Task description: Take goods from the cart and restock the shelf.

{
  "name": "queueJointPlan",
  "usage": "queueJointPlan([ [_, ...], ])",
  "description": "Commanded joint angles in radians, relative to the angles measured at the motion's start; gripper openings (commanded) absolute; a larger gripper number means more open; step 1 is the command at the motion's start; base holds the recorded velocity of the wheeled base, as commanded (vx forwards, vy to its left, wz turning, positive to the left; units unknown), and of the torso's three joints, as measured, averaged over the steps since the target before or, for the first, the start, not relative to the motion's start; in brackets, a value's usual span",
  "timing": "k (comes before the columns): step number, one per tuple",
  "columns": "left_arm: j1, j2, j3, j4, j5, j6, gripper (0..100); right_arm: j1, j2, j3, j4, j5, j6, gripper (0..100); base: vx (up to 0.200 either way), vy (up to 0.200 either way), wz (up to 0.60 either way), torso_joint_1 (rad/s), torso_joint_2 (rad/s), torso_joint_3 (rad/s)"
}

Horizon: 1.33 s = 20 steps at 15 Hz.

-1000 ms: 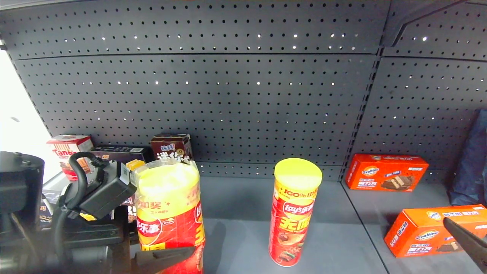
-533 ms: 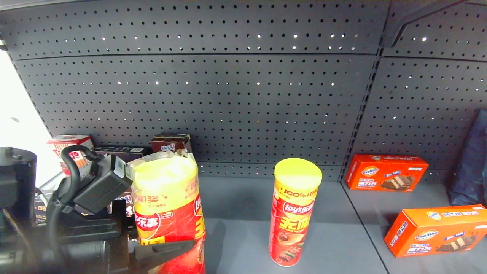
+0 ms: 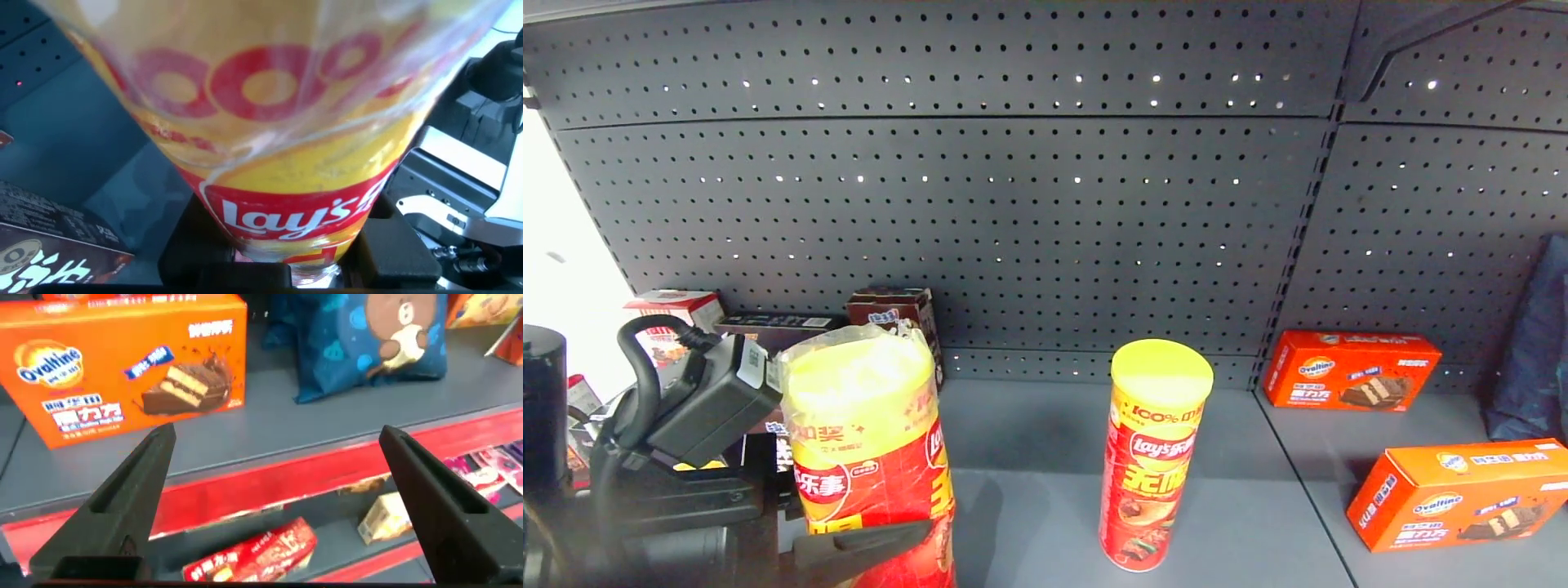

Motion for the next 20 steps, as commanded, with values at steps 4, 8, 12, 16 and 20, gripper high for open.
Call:
queueJointPlan([
  [4,0.000,-0.039,0.015,-0.001,-0.001,0.000,0,0.026,-0.033,0.002,0.000,0.274,-0.001,100,0.000,0.000,0.00,0.000,0.00,0.000],
  [8,0.000,-0.037,-0.028,-0.003,-0.001,0.000,0,0.118,-0.119,0.002,0.060,0.305,0.035,100,0.000,0.000,0.00,0.000,0.00,0.000],
  [12,0.001,-0.028,-0.045,-0.006,-0.003,-0.001,0,0.118,-0.119,0.002,0.060,0.305,0.036,100,0.000,0.000,0.00,0.000,0.00,0.000],
  [16,0.041,-0.030,-0.033,-0.004,-0.009,0.002,0,0.118,-0.119,0.002,0.060,0.305,0.036,100,0.000,0.000,0.00,0.000,0.00,0.000],
  [20,0.041,-0.028,-0.045,-0.006,-0.001,0.003,0,0.118,-0.119,0.002,0.060,0.305,0.036,100,0.000,0.000,0.00,0.000,0.00,0.000],
])
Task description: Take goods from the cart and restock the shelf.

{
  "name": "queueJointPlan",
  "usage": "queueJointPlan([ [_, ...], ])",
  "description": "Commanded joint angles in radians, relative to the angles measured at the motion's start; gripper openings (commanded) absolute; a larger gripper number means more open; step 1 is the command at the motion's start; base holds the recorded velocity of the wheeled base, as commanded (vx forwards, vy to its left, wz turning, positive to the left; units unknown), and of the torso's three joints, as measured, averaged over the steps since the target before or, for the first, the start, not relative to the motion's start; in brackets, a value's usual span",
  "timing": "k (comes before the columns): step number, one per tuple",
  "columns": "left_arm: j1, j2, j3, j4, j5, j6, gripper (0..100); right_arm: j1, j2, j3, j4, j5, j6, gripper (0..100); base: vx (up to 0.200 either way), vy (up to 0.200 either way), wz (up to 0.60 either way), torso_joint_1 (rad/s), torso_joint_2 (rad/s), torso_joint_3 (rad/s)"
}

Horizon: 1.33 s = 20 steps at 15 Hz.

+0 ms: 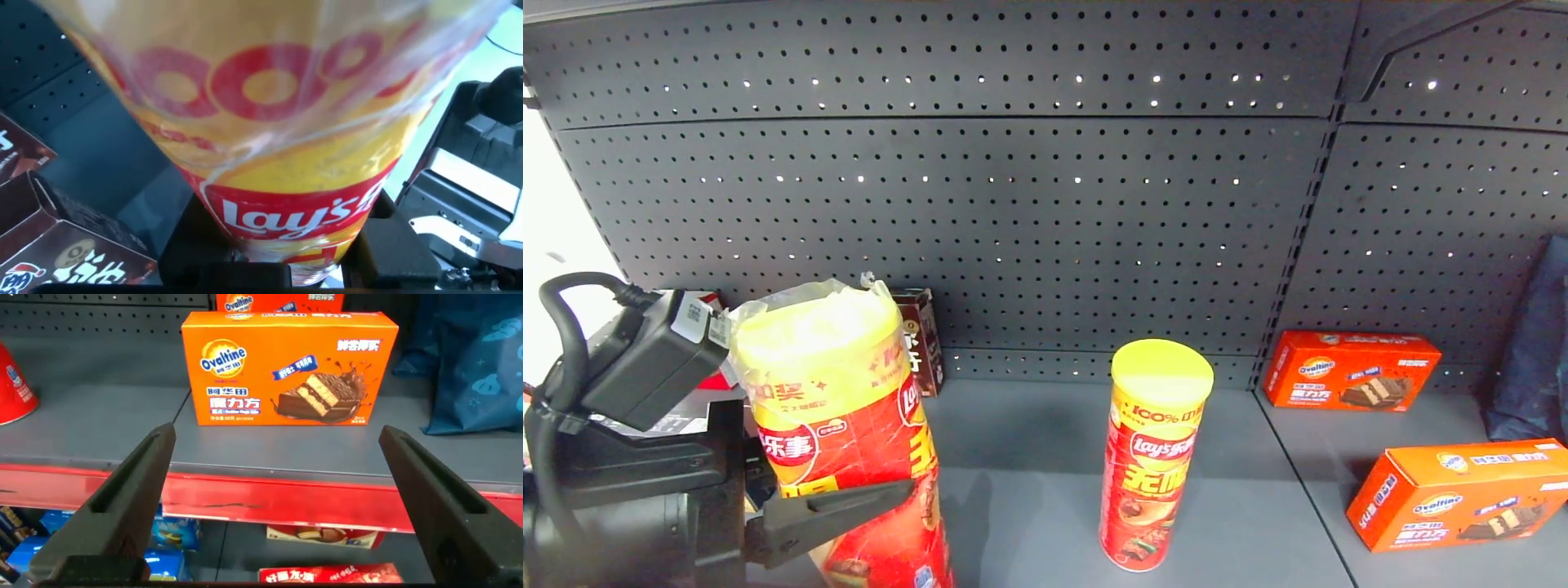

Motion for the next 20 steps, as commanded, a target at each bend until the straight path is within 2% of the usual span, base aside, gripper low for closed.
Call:
queueJointPlan([
  [1,-0.001,0.005,-0.002,-0.008,0.006,0.001,0,0.000,0.002,0.000,0.000,0.000,-0.001,100,0.000,0.000,0.00,0.000,0.00,0.000],
  [2,-0.001,0.006,-0.002,-0.016,0.011,0.001,0,0.000,0.002,0.000,0.000,0.000,-0.001,100,0.000,0.000,0.00,0.000,0.00,0.000],
  [5,-0.003,0.048,-0.003,-0.059,0.124,-0.002,0,0.000,0.002,-0.002,0.000,0.000,-0.001,100,0.000,0.000,0.00,0.000,0.00,0.000],
  [8,-0.044,0.097,-0.037,-0.083,0.136,-0.002,0,0.000,0.002,0.000,0.000,0.000,-0.001,100,0.000,0.000,0.00,0.000,0.00,0.000],
  [10,-0.067,0.181,-0.074,-0.120,0.210,-0.004,0,0.000,0.002,0.000,0.000,0.000,-0.001,100,0.000,0.000,0.00,0.000,0.00,0.000],
  [13,-0.072,0.287,-0.172,-0.108,0.276,-0.002,0,0.000,0.002,0.000,0.000,0.000,-0.001,100,0.000,0.000,0.00,0.000,0.00,0.000],
  [14,-0.067,0.362,-0.226,-0.120,0.342,-0.004,0,0.000,0.002,-0.002,0.000,0.000,-0.001,100,0.000,0.000,0.00,0.000,0.00,0.000],
  [15,-0.067,0.405,-0.244,-0.134,0.389,-0.005,0,0.000,0.002,0.000,0.000,0.000,-0.001,100,0.000,0.000,0.00,0.000,0.00,0.000],
  [17,-0.104,0.463,-0.241,-0.217,0.423,-0.007,0,0.000,0.002,0.000,0.000,0.000,-0.001,100,0.000,0.000,0.00,0.000,0.00,0.000],
  [18,-0.115,0.483,-0.236,-0.236,0.463,-0.008,0,0.000,0.002,0.000,0.000,0.000,-0.001,100,0.000,0.000,0.00,0.000,0.00,0.000],
  [19,-0.132,0.508,-0.223,-0.273,0.498,-0.024,0,0.000,0.002,0.000,0.000,0.000,-0.001,100,0.000,0.000,0.00,0.000,0.00,0.000],
  [20,-0.158,0.528,-0.206,-0.336,0.528,-0.059,0,0.000,0.002,-0.002,0.000,0.000,-0.001,100,0.000,0.000,0.00,0.000,0.00,0.000],
])
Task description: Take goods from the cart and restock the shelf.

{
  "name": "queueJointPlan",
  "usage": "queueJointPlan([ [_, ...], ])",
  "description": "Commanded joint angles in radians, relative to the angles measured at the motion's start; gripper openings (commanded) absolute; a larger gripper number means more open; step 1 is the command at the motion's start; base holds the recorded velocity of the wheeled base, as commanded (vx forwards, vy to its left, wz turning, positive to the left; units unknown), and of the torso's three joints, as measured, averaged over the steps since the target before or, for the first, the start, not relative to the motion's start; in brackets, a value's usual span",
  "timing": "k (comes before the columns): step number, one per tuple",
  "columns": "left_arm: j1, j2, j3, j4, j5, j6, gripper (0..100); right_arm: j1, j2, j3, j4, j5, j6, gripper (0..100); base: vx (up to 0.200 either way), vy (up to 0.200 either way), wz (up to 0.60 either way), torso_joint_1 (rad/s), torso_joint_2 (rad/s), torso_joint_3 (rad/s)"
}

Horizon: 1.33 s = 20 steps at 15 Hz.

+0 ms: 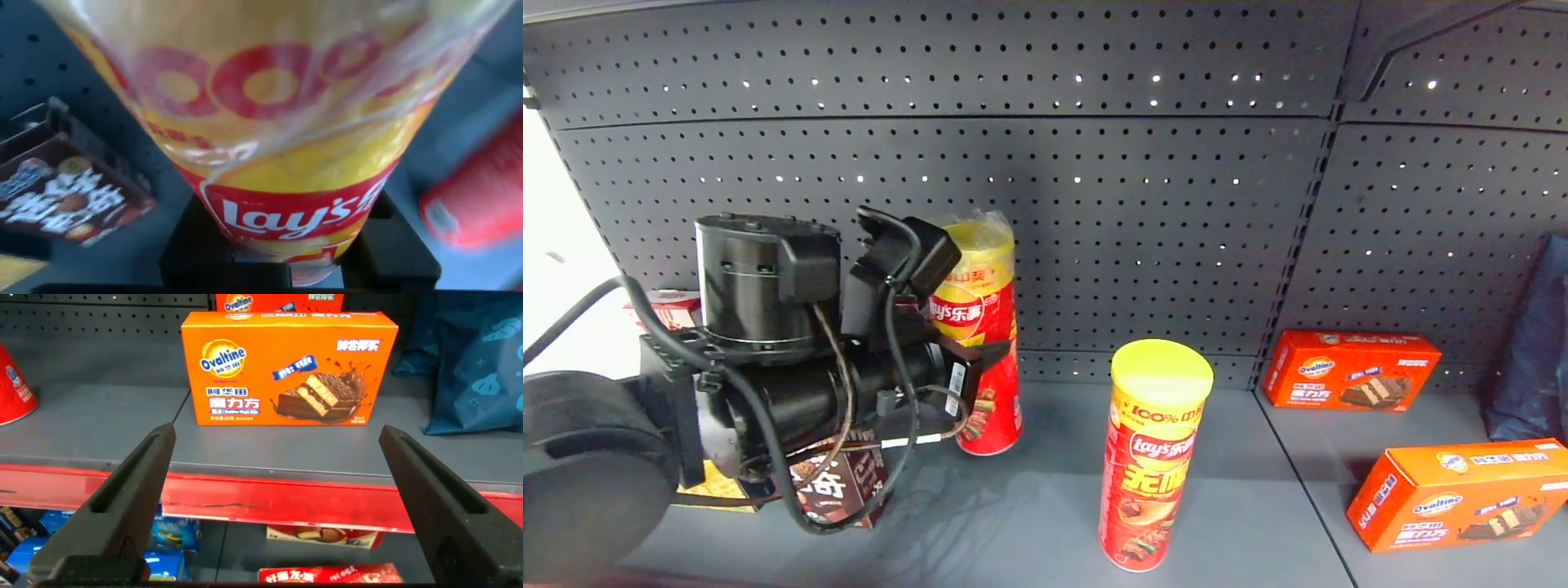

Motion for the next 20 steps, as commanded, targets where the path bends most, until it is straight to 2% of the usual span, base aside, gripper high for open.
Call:
queueJointPlan([
  [1,-0.058,0.096,0.019,-0.083,0.064,-0.052,0,0.001,0.002,0.000,0.000,0.001,-0.001,100,0.000,0.000,0.00,0.000,0.00,0.000],
  [2,-0.098,0.140,0.019,-0.143,0.178,-0.097,0,0.001,0.002,0.000,0.000,0.001,-0.001,100,0.000,0.000,0.00,0.000,0.00,0.000],
  [3,-0.118,0.165,0.019,-0.158,0.248,-0.120,0,0.001,0.002,-0.002,0.000,0.001,-0.001,100,0.000,0.000,0.00,0.000,0.00,0.000],
  [4,-0.127,0.186,0.020,-0.166,0.285,-0.141,0,0.001,0.002,0.000,0.000,0.001,-0.001,100,0.000,0.000,0.00,0.000,0.00,0.000],
  [8,-0.153,0.211,0.019,-0.175,0.296,-0.144,0,0.001,0.002,0.000,0.000,0.001,-0.001,100,0.000,0.000,0.00,0.000,0.00,0.000],
  [10,-0.172,0.268,-0.006,-0.232,0.300,-0.143,0,0.001,0.002,-0.002,0.000,0.001,-0.001,100,0.000,0.000,0.00,0.000,0.00,0.000],
  [20,-0.166,0.383,-0.141,-0.244,0.294,-0.138,0,0.001,0.002,0.000,0.000,0.001,-0.001,100,0.000,0.000,0.00,0.000,0.00,0.000],
])
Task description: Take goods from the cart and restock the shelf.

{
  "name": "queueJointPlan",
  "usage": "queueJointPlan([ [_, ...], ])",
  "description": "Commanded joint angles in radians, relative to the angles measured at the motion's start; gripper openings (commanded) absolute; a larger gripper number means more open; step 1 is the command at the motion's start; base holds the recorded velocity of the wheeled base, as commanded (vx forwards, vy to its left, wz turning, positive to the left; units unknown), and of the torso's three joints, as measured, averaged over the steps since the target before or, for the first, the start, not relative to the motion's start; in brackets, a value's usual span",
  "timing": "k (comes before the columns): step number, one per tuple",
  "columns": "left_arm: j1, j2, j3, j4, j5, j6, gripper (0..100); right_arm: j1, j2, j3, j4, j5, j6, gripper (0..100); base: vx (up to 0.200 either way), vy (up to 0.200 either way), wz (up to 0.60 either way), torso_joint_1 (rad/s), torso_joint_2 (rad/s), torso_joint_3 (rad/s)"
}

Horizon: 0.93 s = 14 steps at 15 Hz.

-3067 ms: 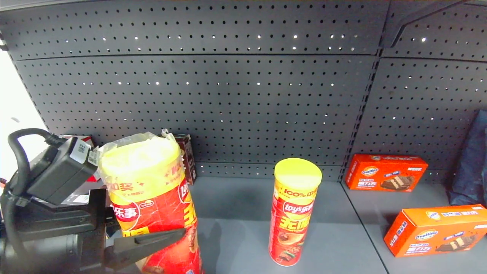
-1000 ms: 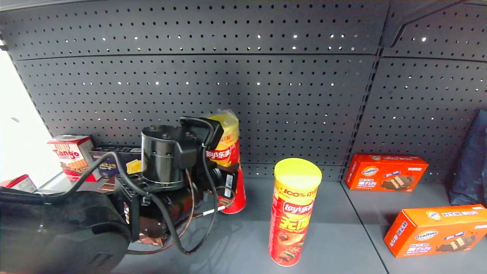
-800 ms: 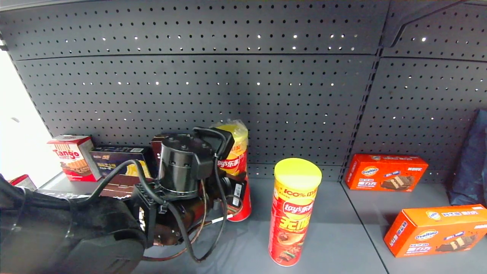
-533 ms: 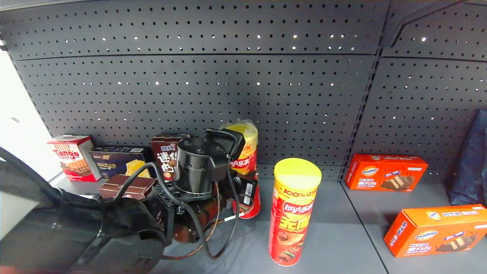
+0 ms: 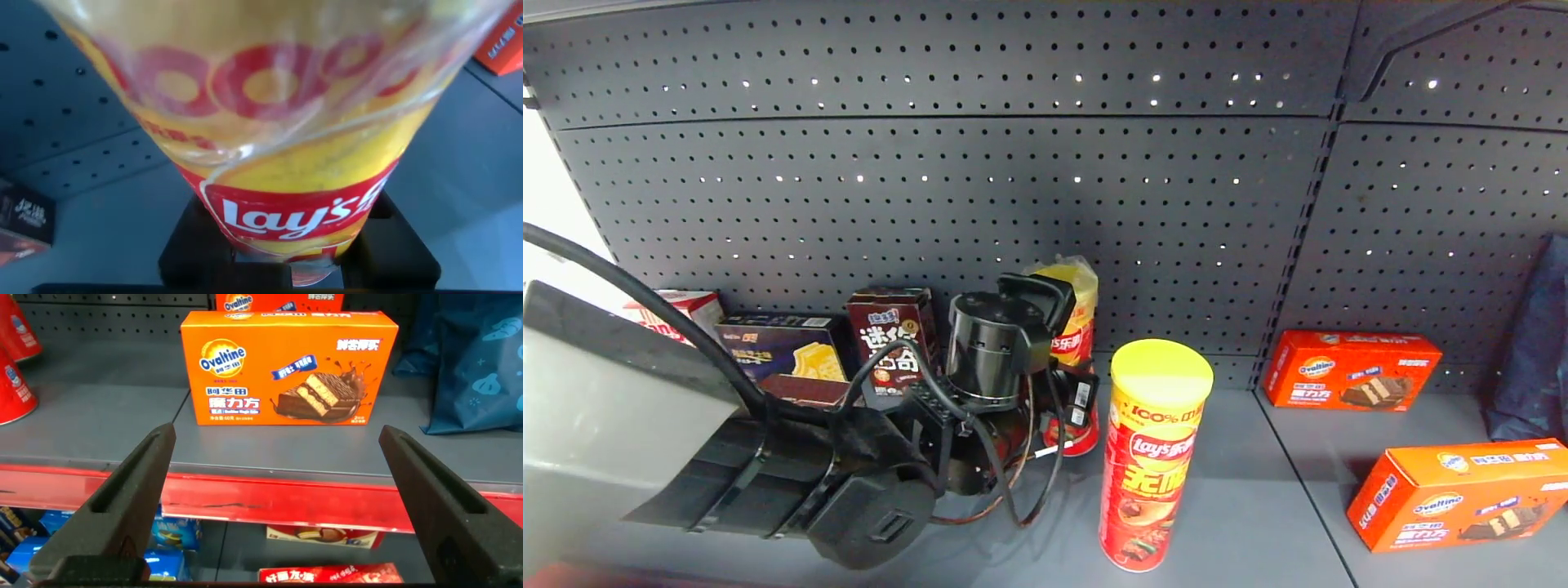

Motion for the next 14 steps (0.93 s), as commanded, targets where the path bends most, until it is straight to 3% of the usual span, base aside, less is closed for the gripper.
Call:
queueJointPlan([
  [1,0.005,0.026,-0.025,-0.001,0.000,-0.001,0,0.001,0.002,0.000,0.000,0.001,0.000,100,0.000,0.000,0.00,0.000,0.00,0.000],
  [5,0.028,0.058,-0.074,0.000,0.000,0.005,0,0.001,0.002,-0.002,0.000,0.001,0.000,100,0.000,0.000,0.00,0.000,0.00,0.000],
  [9,0.045,0.095,-0.129,0.000,-0.001,0.047,0,0.001,0.002,0.000,0.000,0.001,0.000,100,0.000,0.000,0.00,0.000,0.00,0.000],
  [14,0.045,0.117,-0.172,0.005,-0.017,0.047,0,0.002,0.002,0.000,0.000,0.001,0.000,100,0.000,0.000,0.00,0.000,0.00,0.000],
])
